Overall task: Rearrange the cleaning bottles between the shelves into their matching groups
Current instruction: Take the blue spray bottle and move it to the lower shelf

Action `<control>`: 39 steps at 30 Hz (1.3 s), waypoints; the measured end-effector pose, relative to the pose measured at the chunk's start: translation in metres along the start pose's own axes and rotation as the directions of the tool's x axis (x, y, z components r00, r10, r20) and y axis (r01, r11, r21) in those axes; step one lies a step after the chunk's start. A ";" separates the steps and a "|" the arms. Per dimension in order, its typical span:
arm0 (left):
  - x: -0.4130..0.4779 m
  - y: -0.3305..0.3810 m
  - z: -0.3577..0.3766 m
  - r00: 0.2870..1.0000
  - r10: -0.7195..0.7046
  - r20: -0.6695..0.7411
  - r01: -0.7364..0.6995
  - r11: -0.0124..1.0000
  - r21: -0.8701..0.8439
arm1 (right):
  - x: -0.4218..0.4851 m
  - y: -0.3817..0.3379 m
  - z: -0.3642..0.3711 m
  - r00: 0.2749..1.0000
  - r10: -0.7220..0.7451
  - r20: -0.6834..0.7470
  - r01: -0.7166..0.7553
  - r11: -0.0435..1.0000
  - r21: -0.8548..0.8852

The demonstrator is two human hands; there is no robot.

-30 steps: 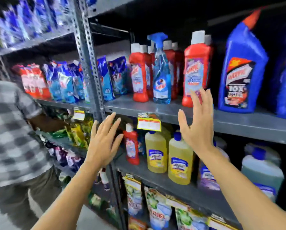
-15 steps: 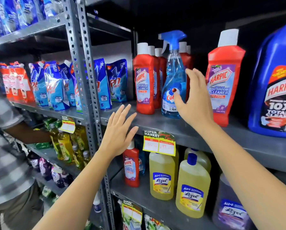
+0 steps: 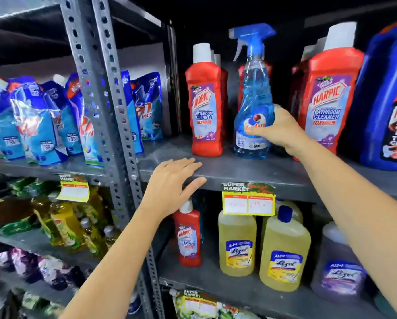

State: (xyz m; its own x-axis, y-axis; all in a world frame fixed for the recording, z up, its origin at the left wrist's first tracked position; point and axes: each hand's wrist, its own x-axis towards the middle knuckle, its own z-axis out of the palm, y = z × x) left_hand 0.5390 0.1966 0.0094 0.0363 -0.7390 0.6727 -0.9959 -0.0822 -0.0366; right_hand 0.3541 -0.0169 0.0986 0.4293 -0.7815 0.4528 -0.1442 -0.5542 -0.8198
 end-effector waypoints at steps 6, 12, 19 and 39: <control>0.000 -0.006 0.008 0.996 0.024 -0.088 -0.029 0.998 -0.062 | -0.005 -0.004 0.001 0.999 0.021 -0.029 -0.023 0.998 -0.051; -0.005 -0.006 0.020 0.983 -0.025 -0.181 0.009 0.996 -0.087 | -0.011 -0.005 0.008 0.994 0.069 -0.080 -0.076 0.994 -0.084; -0.013 -0.009 0.020 0.978 0.038 -0.204 -0.055 0.995 -0.077 | -0.037 -0.015 0.018 0.966 -0.061 -0.250 0.021 0.986 -0.163; -0.226 -0.036 0.162 0.822 0.029 0.569 0.037 0.994 -0.104 | -0.258 0.078 0.134 0.990 0.105 0.096 -0.112 0.991 0.078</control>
State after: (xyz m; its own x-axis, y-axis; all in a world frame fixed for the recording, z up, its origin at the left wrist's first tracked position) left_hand 0.5798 0.2586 -0.2609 0.0475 -0.9903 0.1308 -0.9971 -0.0392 0.0654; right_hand 0.3516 0.1802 -0.1299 0.4951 -0.8042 0.3289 -0.1213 -0.4389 -0.8903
